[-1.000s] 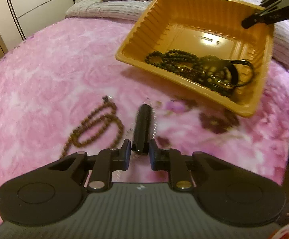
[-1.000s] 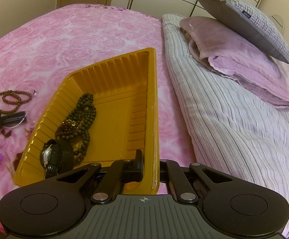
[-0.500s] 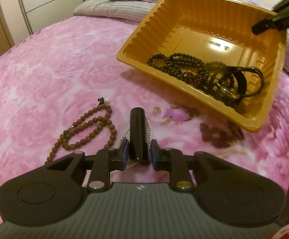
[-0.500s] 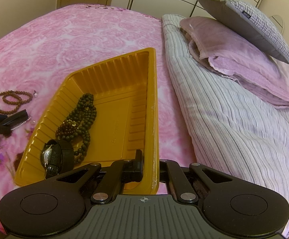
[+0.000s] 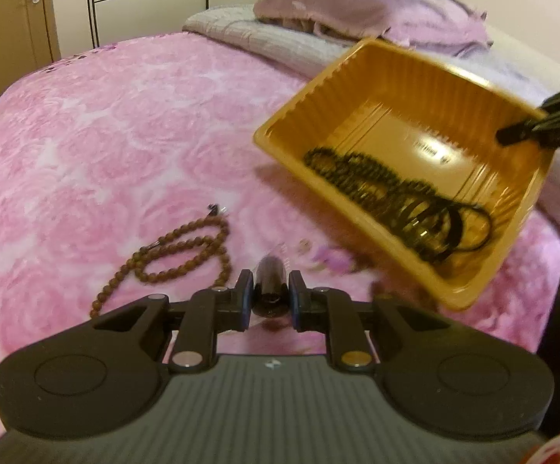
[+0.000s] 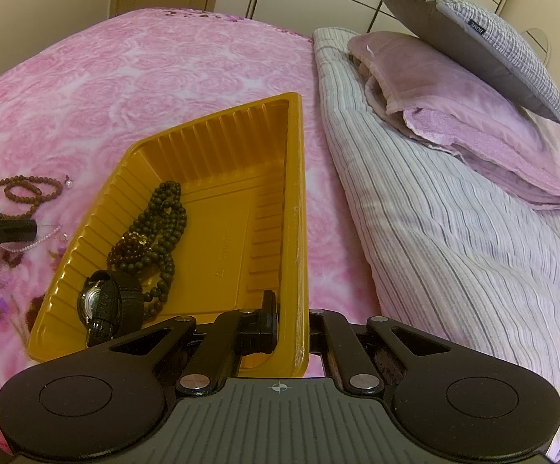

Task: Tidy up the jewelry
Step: 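Carry the black cylinder into the tray and open the left tool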

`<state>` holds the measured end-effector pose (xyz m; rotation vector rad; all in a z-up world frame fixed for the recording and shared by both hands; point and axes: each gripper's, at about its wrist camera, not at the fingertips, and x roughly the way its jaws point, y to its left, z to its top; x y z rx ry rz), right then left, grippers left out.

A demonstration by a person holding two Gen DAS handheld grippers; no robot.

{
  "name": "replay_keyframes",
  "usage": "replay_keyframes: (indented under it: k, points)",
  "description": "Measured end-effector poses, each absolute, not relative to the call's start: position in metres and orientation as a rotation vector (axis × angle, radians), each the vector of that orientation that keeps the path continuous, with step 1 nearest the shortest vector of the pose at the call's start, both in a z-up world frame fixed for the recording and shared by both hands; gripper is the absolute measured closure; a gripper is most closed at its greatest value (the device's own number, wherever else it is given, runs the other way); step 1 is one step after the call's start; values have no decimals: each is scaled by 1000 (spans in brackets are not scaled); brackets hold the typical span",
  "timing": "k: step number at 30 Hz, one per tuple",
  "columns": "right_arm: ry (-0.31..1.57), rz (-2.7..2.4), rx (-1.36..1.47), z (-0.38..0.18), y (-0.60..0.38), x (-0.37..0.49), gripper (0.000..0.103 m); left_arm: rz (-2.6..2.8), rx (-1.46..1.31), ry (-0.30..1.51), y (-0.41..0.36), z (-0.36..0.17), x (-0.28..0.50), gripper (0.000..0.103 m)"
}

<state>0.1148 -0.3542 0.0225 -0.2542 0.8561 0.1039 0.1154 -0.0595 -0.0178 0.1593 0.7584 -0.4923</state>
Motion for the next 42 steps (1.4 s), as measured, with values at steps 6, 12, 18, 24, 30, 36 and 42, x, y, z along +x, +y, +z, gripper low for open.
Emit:
replay_keyframes:
  k: [6,12,18,24,30,36,42]
  points:
    - [855,104,-254,23,-354,115,99,-529,130,716,-72,0,111,86]
    - [854,104,-253,23,-354,115,99,-595,81,673,-93,17,112,86]
    - [855,104,-252,23,-354,115,99,-690,45,661,-129,24,118,86]
    - [856,105,-249,24,-354,115,99,-756,48,660,-162,19,123,86]
    - [856,105,-248,24,-354,116,99,-794,55,677,-183,13,124,86]
    - [856,105,-247,24,-355,116,99,-812,67,660,-181,14,120,79]
    - [854,106,-249,24,-354,116,99,-713,67,656,-139,15,111,71]
